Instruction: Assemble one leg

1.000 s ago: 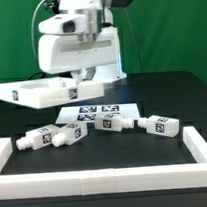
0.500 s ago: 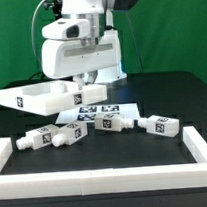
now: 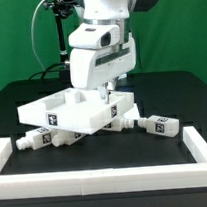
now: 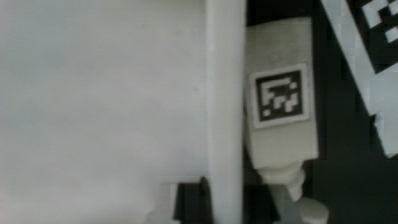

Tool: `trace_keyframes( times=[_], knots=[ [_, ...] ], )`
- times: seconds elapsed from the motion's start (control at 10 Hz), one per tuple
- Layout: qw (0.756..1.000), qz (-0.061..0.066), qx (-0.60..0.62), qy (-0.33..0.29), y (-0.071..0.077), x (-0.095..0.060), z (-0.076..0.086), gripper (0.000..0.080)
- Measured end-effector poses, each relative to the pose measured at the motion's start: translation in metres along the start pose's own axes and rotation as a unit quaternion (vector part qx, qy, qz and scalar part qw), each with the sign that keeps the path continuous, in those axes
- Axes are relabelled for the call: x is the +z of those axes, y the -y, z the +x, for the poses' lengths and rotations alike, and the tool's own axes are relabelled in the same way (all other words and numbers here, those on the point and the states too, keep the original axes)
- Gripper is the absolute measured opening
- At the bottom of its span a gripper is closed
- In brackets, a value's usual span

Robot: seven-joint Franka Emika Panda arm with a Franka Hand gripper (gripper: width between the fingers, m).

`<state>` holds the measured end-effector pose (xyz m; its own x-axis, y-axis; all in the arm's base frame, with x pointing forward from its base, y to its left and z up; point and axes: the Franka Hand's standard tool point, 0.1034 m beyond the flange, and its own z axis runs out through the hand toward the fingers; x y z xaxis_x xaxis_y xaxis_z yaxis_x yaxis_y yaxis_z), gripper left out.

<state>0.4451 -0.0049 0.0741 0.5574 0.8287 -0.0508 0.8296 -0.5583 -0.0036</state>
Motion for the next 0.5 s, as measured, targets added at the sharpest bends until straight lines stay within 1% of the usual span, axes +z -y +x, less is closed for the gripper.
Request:
trace_keyframes(
  times=[0.2,0.3,0.4,0.5],
  knots=[
    [1.000,0.001,-0.001,0.001,0.000,0.002,0.001,0.0054],
    [0.999,-0.005,-0.042,-0.004,-0.001,0.005,0.003,0.0054],
    [0.998,-0.004,-0.069,-0.004,-0.004,0.009,0.011,0.0054],
    [0.995,-0.005,-0.097,-0.006,-0.010,0.010,0.032,0.0054]
  ],
)
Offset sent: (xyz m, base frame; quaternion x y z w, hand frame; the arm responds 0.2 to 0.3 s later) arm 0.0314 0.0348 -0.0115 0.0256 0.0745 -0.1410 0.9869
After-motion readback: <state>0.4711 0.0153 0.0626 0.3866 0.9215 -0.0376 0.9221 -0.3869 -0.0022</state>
